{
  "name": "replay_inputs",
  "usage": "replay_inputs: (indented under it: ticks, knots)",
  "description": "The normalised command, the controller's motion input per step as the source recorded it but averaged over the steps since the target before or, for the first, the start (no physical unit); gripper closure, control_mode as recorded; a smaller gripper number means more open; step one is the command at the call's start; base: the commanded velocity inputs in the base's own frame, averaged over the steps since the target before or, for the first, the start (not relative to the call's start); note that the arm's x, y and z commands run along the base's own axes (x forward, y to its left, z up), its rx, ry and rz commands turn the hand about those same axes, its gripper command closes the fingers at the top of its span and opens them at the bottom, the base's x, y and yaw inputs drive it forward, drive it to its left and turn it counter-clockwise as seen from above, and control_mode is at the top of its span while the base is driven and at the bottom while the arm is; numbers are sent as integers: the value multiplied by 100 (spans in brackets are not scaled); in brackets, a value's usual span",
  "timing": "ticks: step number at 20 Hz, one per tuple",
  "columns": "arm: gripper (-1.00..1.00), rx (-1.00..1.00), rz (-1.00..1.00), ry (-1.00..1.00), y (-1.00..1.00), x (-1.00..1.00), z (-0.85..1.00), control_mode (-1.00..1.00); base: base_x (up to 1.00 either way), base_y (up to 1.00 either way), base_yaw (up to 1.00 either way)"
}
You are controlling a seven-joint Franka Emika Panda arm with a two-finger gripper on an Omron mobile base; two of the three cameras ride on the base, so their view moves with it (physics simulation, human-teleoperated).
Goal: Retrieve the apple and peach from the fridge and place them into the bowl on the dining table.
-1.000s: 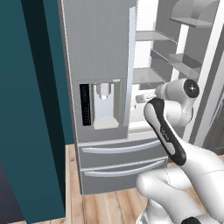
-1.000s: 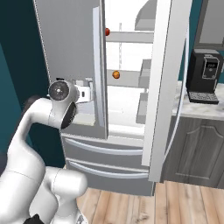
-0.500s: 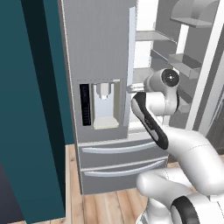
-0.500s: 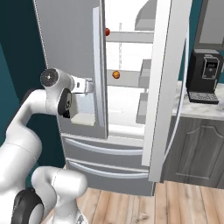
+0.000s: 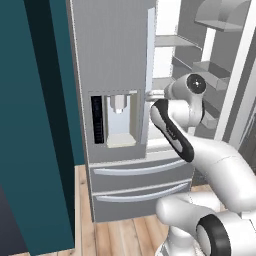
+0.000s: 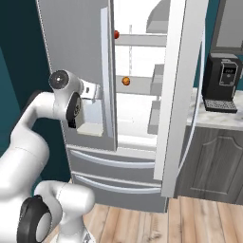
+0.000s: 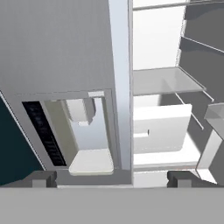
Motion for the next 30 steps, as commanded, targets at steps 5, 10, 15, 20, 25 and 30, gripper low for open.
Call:
replay_inputs:
  ticks: [5,10,15,20,25,30]
  knots:
    - [-100,1,0,-1,-5,53,0,-100,0,0,0]
    - [-100,0,-1,0,-4,45,0,-100,0,0,0]
    - [-100,0,-1,0,-10,56,0,-100,0,0,0]
    - [-100,0,0,0,-6,56,0,-100,0,0,0]
    - [-100,0,0,-8,0,50,-15,-100,0,0,0]
    - [-100,0,0,-7,-2,48,-18,-100,0,0,0]
